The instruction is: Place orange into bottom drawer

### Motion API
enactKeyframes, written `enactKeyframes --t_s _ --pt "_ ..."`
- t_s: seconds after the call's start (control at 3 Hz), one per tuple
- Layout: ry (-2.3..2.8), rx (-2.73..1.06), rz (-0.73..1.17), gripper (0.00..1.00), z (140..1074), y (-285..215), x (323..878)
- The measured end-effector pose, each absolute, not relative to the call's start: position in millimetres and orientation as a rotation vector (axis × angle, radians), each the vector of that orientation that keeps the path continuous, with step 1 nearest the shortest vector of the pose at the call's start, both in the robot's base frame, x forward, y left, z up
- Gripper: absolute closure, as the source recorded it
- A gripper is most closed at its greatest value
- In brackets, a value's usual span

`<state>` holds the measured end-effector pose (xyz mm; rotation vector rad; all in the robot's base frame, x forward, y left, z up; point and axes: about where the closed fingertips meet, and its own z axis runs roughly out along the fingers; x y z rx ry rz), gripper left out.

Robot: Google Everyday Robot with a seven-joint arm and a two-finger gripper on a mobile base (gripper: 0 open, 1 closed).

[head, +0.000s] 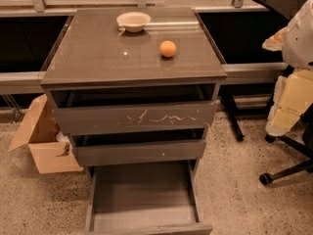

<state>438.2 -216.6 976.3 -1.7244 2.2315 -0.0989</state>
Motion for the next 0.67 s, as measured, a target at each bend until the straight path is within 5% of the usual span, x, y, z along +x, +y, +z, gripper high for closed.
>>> enactKeyframes --t_s 0.67 --pt "2.201 -1.646 -0.052 0.00 967.4 -207.8 472.1"
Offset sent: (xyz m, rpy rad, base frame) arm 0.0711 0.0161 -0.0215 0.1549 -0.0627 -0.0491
